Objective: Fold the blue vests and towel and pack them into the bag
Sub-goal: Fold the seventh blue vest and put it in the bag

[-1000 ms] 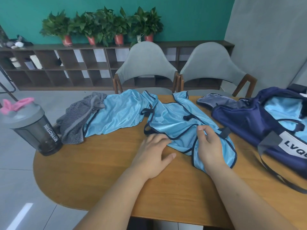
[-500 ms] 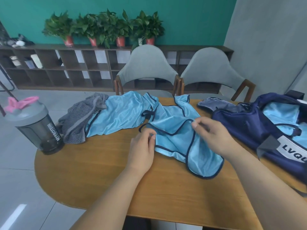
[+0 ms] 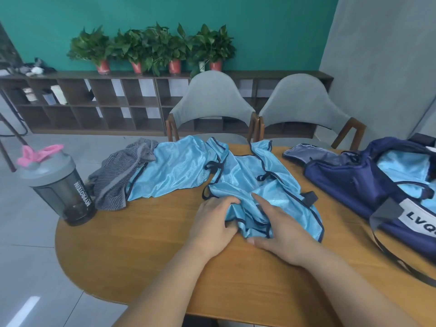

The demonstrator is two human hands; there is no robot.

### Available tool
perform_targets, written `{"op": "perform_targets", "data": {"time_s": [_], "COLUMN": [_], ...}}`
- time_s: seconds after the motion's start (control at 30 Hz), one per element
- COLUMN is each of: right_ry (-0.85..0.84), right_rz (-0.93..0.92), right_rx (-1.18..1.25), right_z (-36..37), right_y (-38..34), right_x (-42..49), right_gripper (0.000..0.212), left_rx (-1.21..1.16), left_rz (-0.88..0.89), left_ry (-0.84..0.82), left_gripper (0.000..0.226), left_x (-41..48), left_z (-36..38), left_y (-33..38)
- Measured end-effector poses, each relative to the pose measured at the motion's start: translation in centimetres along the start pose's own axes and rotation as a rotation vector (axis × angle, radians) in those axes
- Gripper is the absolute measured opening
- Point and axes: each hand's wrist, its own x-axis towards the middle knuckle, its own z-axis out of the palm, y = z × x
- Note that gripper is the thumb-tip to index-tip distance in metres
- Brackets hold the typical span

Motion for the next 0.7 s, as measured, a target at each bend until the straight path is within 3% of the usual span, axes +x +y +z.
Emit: {"op": "perform_targets", "data": {"time_s": [0.1,0.17,0.4,0.47,0.53,0.63,0.7], "right_ry": [0.08,0.124,0.193,0.135,0.095,0.143,0.122], "right_rz": [-0.015,0.029,0.176,0.152,0.009,-0.232,-0.256], "right_rx": [-0.122,-0.203,-0.435,-0.349,-0.186,-0.047,-0.16], "right_z": [-1.9,-3.3,-4.6,-4.6,-4.8,-4.4,-3.9], "right_y": [2.0,2.6,2.8,2.7,2.1,1.0,0.9], "right_x": [0.1,0.0,0.1,-0.2,-0.5,-0.2,0.7], "right_gripper": [0.075,0.064,0.069,0.069,0.074,0.042,0.036], "left_rx": [0.094,0.152,0.192,0.115,0.018,-0.017,0.063], "left_rz": [0.047,0.046,0.0,0.009,0.022,0.05,0.09], "left_ry": [0.186,0.279,0.582,0.537,0.419,0.24,0.101], "left_gripper": [0.031,0.026,0.022,0.022,0.024,0.026,0.029], "left_x": [0.0,0.0,-0.3,-0.4,-0.4,-0.7,-1.1], "left_z": [0.2,0.4,0.4,0.3,0.4,0.2,-0.4], "left_y": [-0.3,-0.3,-0.5,-0.7,-0.7,-0.5,-0.8]}}
